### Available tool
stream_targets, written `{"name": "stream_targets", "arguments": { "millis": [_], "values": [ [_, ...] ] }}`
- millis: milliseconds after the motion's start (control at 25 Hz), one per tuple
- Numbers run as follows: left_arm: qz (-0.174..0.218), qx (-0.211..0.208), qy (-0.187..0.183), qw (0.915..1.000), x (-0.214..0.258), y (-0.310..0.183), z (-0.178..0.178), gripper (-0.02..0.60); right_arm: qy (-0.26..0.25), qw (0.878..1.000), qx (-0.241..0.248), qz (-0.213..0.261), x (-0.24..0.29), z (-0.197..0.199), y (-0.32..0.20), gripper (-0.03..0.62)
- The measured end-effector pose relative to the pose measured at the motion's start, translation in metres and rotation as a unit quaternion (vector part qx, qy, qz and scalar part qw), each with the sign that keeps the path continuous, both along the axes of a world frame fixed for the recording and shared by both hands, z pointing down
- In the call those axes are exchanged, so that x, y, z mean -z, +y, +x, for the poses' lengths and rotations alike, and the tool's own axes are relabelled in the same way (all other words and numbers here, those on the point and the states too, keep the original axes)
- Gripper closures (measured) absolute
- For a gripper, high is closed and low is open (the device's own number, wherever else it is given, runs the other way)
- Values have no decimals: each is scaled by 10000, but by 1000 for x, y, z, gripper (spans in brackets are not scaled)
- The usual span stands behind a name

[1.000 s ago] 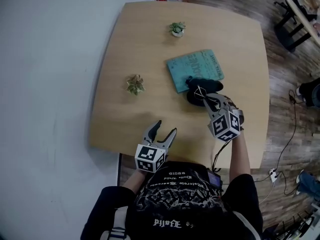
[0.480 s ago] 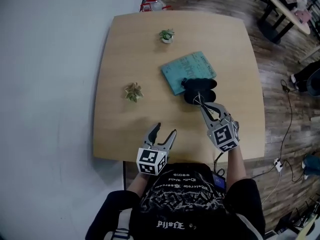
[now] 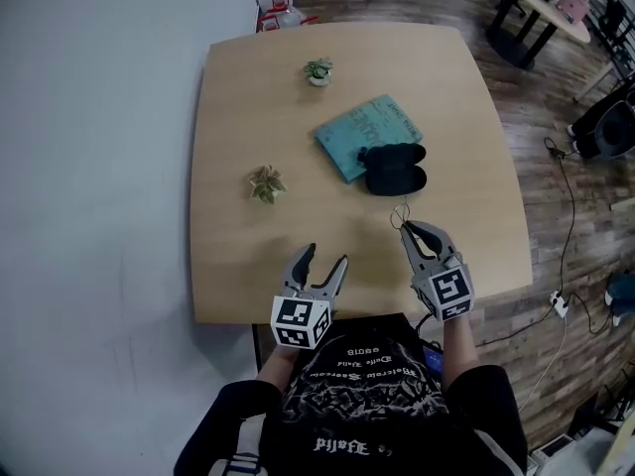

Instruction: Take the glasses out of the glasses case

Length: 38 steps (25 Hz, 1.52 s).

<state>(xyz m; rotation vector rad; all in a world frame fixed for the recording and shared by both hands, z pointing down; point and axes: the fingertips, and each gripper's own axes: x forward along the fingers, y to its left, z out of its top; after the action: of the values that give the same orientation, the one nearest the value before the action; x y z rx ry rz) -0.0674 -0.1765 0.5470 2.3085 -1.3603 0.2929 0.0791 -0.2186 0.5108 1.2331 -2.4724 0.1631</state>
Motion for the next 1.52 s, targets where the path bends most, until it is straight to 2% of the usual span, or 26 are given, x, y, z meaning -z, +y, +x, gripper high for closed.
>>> {"name": "stream_targets", "arguments": {
  "millis": [200,320,440,600,800,920,1080,1200,1400,1520],
  "values": [
    [43,-109,57,9999,-1,11,-13,298,-678,9956,-641,-52,-4,-3,22,568],
    [139,-186,143,9996,2,15,-16,298,-1117,9871,-1137,-128,-12,1,37,568],
    [167,-216,165,9995,3,19,-21,298,-1314,9803,-1455,-245,-23,3,55,568],
    [172,-213,186,9995,4,21,-25,298,-1402,9772,-1563,-313,-27,1,65,568],
    [126,-290,97,9995,0,24,-22,298,-1349,9789,-1513,-247,-24,-3,69,568],
    [213,-344,128,9991,5,24,-17,374,-1282,9809,-1441,-244,-23,-5,72,568],
    [223,-185,31,9996,2,19,-18,484,-1227,9824,-1376,-293,-28,-7,74,568],
    [233,-118,116,9996,4,17,-19,568,-1203,9826,-1384,-281,-27,-6,74,568],
    [219,-314,384,9985,9,18,-13,577,-1218,9823,-1406,-219,-19,-1,70,569],
    [255,-385,421,9980,10,18,-9,578,-1191,9821,-1451,-187,-18,1,69,569]
  ]
}}
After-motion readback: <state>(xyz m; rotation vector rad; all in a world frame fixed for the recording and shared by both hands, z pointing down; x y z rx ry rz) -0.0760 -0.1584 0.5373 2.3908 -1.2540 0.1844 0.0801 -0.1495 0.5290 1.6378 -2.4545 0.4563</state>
